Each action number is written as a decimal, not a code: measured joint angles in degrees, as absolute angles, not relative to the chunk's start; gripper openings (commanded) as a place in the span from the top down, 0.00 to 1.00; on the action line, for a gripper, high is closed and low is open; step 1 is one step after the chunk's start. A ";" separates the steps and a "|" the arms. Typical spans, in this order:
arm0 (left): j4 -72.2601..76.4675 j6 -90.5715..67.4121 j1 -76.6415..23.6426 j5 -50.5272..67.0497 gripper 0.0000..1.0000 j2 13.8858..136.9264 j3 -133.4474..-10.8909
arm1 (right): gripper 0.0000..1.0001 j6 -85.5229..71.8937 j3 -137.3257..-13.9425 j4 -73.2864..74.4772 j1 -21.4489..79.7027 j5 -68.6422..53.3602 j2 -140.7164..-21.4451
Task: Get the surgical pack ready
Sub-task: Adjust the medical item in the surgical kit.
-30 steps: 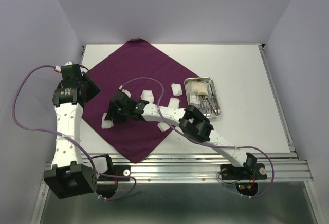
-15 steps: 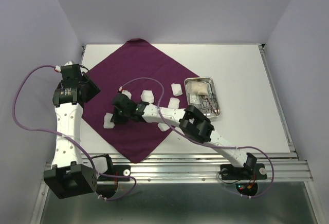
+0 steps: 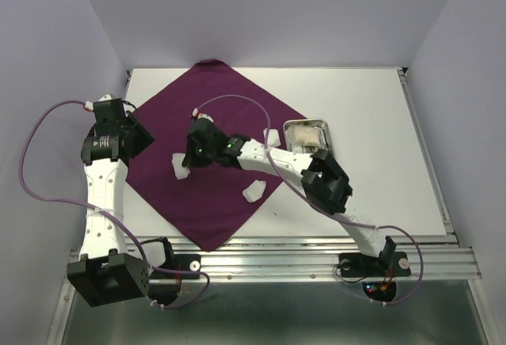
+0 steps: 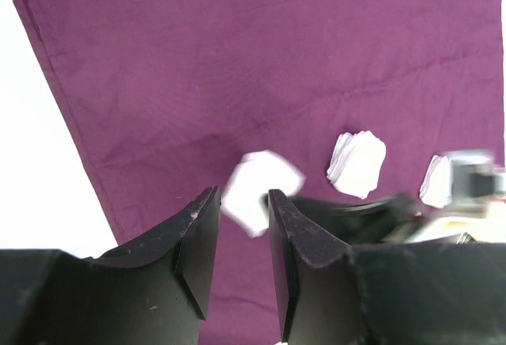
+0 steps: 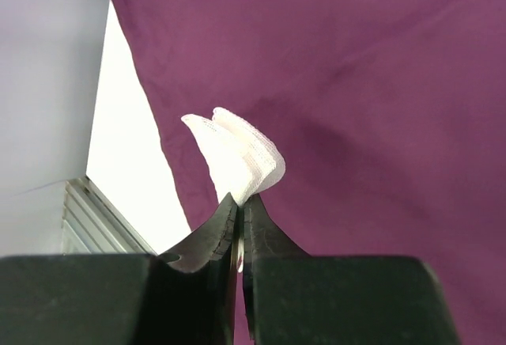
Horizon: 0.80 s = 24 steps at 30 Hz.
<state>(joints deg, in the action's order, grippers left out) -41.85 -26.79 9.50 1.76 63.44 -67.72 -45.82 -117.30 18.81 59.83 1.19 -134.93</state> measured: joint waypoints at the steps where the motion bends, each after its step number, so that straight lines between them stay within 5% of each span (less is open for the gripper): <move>1: -41.85 -26.79 9.50 1.76 0.58 63.44 -67.72 | 0.99 -45.23 -116.66 18.83 59.09 0.62 -134.15; 24: -41.50 -26.79 9.50 1.91 0.58 63.46 -67.09 | 0.99 -37.06 -103.28 19.38 43.64 -14.13 -128.49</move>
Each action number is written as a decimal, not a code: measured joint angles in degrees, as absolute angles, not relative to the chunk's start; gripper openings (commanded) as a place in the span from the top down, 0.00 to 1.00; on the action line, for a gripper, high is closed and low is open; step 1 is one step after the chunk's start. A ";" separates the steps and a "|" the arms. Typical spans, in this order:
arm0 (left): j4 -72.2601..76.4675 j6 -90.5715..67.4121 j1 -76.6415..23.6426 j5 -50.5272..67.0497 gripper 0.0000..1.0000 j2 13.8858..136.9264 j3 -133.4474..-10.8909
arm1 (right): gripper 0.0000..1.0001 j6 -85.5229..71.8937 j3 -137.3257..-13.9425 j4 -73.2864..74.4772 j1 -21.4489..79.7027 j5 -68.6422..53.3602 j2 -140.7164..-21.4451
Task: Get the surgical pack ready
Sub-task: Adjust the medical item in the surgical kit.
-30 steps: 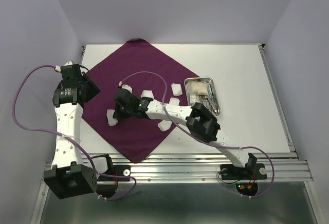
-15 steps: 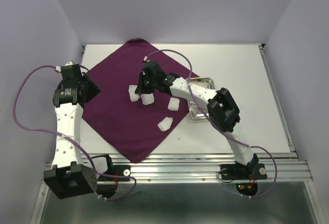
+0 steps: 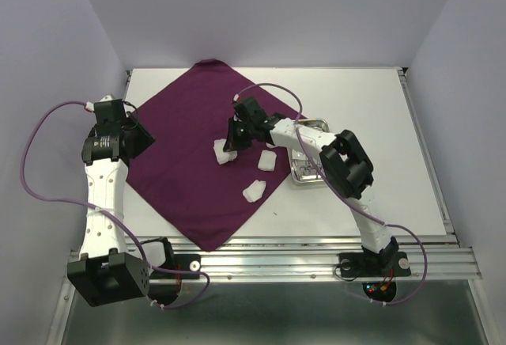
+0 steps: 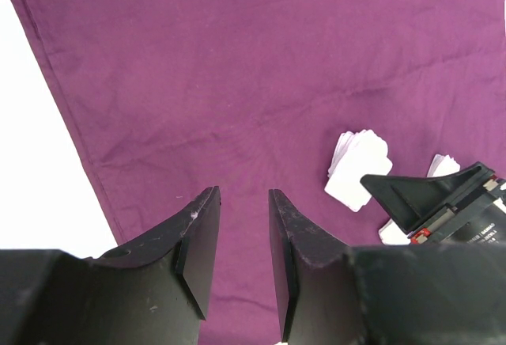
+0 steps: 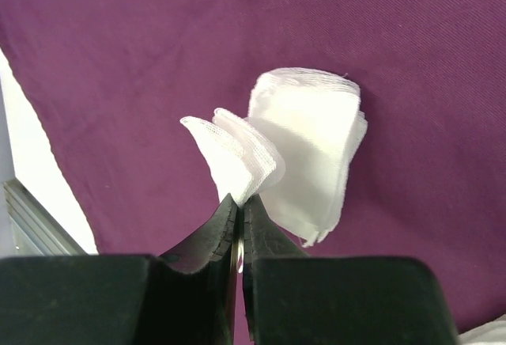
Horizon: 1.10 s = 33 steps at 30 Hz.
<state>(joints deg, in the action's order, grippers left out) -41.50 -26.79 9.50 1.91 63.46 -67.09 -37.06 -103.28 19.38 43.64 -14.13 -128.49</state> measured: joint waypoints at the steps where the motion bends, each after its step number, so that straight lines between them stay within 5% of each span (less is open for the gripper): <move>1: -41.47 -26.81 9.50 1.91 0.58 63.46 -67.09 | 0.99 -36.97 -103.07 19.44 43.46 -14.24 -128.49; 28: -41.43 -26.81 9.50 1.91 0.58 63.48 -67.09 | 0.99 -36.21 -102.15 19.51 41.19 -15.07 -127.87; 33: -41.43 -26.79 9.50 1.91 0.59 63.46 -67.09 | 0.82 -36.25 -102.15 19.51 41.15 -15.07 -127.96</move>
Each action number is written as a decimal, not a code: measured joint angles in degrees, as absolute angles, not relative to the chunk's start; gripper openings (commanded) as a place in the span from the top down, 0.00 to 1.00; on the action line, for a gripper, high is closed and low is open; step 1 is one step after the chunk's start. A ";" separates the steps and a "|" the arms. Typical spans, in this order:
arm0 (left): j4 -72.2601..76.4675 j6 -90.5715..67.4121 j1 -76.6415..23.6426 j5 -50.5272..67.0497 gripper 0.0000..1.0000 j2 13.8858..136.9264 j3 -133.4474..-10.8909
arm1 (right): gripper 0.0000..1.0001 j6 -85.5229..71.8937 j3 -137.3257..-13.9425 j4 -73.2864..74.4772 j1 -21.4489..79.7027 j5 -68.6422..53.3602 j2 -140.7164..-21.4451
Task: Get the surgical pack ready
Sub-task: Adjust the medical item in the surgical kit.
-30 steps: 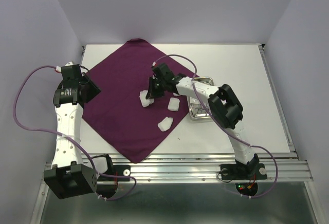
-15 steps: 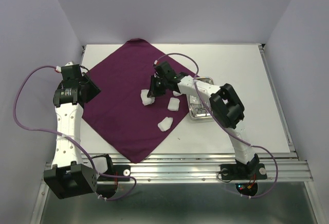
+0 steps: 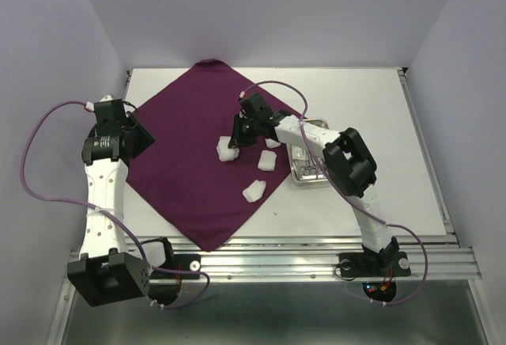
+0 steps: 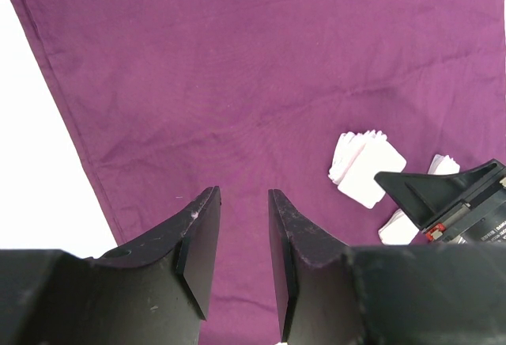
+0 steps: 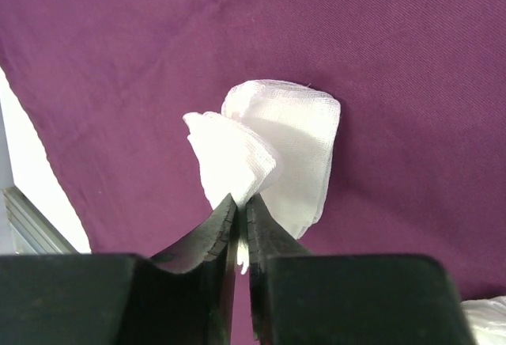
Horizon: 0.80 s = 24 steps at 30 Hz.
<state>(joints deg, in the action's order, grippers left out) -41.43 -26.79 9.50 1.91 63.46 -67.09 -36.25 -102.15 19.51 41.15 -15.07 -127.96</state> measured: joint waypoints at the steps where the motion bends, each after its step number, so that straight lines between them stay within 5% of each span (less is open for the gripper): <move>1: -41.43 -26.79 9.50 1.91 0.58 63.46 -67.09 | 0.72 -36.21 -102.15 19.51 41.15 -15.09 -127.96; 7: -41.43 -26.79 9.50 1.91 0.58 63.46 -67.09 | 0.49 -36.18 -102.15 19.53 41.15 -14.85 -127.96; 13: -41.43 -26.79 9.50 1.93 0.58 63.46 -67.09 | 0.38 -35.90 -101.86 19.70 40.86 -13.78 -127.31; 24: -41.43 -26.79 9.50 1.93 0.58 63.46 -67.09 | 0.36 -35.73 -97.86 19.77 39.07 -13.45 -124.18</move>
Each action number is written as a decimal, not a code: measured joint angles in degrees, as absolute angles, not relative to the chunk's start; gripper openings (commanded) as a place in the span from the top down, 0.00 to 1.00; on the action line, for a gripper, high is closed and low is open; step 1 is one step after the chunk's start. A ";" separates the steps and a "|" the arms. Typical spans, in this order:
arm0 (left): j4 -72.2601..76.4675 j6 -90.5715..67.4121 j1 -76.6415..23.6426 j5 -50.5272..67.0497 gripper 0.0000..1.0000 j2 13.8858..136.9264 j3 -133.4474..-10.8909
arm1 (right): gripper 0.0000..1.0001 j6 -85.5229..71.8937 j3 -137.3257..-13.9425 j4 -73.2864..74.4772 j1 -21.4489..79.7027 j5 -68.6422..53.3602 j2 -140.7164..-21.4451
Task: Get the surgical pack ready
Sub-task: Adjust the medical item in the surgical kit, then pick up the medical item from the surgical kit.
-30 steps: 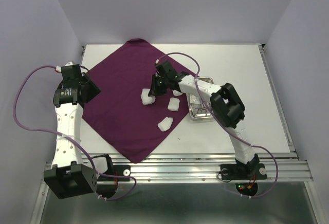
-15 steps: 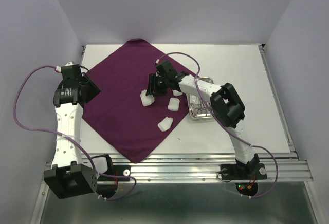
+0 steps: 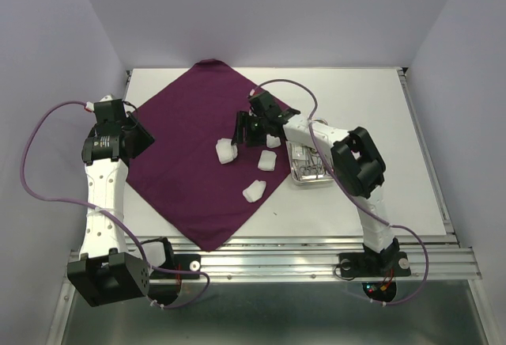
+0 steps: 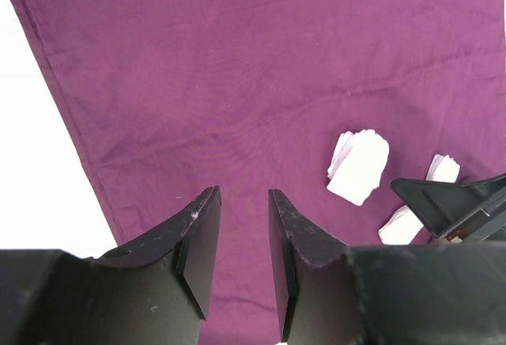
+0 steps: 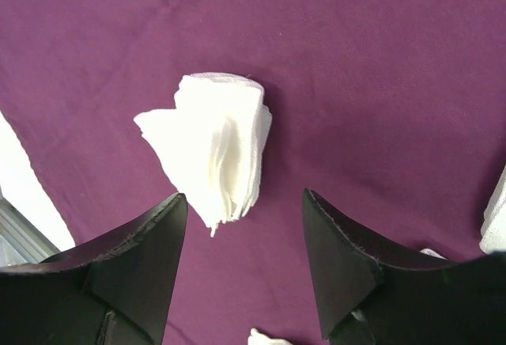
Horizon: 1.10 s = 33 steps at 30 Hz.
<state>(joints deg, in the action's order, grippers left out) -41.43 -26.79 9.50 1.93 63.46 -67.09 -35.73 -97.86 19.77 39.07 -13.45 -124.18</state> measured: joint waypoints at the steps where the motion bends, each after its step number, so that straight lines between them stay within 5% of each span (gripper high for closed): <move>1: -41.43 -26.79 9.50 1.93 0.58 63.46 -67.09 | 0.37 -35.73 -97.56 19.84 38.96 -13.61 -124.18; 8: -41.43 -26.79 9.50 1.96 0.58 63.46 -67.09 | 0.37 -35.75 -96.99 18.98 38.98 -15.42 -124.18; 14: -41.43 -26.79 9.50 1.98 0.58 63.46 -67.09 | 0.28 -35.77 -96.99 18.79 38.98 -18.09 -124.38; 33: -41.34 -26.76 9.50 1.96 0.58 63.46 -66.46 | 0.39 -40.71 -98.70 11.92 38.70 -25.85 -131.74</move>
